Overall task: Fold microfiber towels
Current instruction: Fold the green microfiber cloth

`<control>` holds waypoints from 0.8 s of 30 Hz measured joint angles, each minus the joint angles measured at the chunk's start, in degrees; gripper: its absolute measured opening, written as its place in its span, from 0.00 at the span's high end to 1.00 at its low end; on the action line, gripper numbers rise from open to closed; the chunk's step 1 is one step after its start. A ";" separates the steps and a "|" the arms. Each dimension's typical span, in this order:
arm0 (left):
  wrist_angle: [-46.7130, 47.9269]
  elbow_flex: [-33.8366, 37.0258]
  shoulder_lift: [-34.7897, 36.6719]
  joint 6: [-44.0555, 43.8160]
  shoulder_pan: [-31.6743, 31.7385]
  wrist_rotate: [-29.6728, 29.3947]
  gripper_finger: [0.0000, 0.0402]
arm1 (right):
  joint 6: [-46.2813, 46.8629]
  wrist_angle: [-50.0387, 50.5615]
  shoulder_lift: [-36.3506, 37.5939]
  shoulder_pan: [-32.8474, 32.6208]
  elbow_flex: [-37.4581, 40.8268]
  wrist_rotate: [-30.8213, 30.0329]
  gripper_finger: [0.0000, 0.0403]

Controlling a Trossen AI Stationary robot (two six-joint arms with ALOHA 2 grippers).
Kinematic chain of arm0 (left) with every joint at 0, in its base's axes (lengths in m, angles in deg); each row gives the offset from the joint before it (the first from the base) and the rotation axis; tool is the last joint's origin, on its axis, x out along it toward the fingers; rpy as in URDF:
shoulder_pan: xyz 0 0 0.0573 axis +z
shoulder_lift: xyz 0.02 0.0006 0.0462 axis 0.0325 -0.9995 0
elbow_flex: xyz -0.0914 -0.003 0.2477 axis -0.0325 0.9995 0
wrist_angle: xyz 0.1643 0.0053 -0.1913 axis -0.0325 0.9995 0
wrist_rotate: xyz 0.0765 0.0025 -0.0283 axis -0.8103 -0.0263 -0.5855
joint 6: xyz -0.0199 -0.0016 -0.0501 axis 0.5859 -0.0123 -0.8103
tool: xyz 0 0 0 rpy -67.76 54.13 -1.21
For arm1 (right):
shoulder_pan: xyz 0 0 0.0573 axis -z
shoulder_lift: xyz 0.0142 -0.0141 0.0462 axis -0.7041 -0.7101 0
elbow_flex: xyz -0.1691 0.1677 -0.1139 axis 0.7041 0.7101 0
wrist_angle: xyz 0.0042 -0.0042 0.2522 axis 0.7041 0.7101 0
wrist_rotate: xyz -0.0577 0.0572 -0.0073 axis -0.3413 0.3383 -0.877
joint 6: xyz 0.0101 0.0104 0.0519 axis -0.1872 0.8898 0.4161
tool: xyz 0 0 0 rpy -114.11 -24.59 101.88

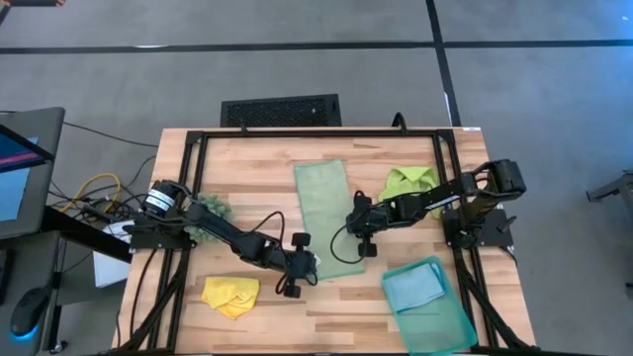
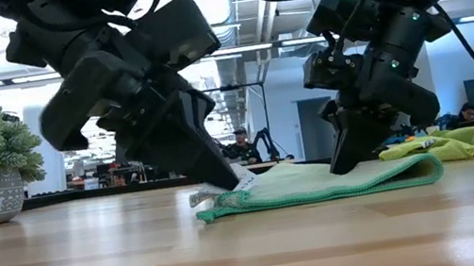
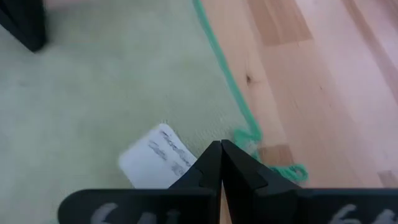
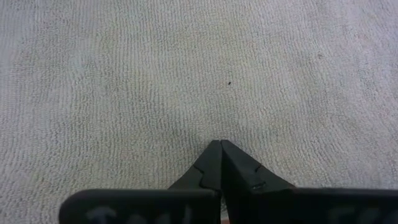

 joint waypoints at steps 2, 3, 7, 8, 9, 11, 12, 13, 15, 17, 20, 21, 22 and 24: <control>-1.94 0.00 0.00 0.66 0.00 -2.75 1.00 | -0.68 -0.05 0.00 -0.02 0.02 -0.01 0.93; -3.09 0.00 0.00 1.20 0.01 -3.75 1.00 | -1.23 -0.21 0.00 -0.04 0.04 -0.01 0.93; -4.60 0.00 0.00 2.98 -0.01 -4.85 1.00 | -1.76 -0.73 1.12 -0.44 0.29 -0.25 0.95; -4.64 0.00 0.00 3.03 -0.03 -4.88 1.00 | -1.76 -0.51 1.92 -0.69 0.39 -0.23 0.95; -4.59 0.00 0.00 3.03 -0.04 -4.88 1.00 | -1.76 -1.13 2.63 -0.99 0.36 -0.23 0.96; -4.49 0.00 0.00 3.23 -0.04 -5.11 1.00 | -1.76 -0.87 4.65 -1.93 0.32 -0.23 0.96; -4.46 0.00 0.00 3.44 -0.03 -5.93 1.00 | -1.64 -1.59 5.32 -2.60 0.31 -0.23 0.96; -4.44 0.00 0.00 3.51 -0.03 -7.52 1.00 | -1.36 -2.53 5.63 -3.35 0.26 -0.25 0.95; -4.38 0.00 0.00 3.29 -0.03 -12.08 1.00 | -1.35 -4.55 5.68 -5.21 0.24 0.01 0.92; -4.58 0.00 0.00 1.40 0.00 -18.16 1.00 | -1.94 -7.53 5.38 -7.69 0.23 0.05 0.88; -4.53 0.00 0.00 -1.83 0.70 -23.65 1.00 | -4.76 -11.12 3.58 -11.74 0.17 0.17 0.80; -4.53 0.00 0.00 -2.49 0.95 -23.98 1.00 | -6.25 -12.94 2.79 -13.07 0.19 0.17 0.77; -4.53 0.00 0.00 -3.04 1.19 -24.12 1.00 | -7.91 -14.45 2.14 -14.35 0.17 0.16 0.74; -4.44 -0.02 0.00 -4.33 1.74 -24.16 1.00 | -11.02 -16.79 1.00 -16.44 0.13 0.12 0.68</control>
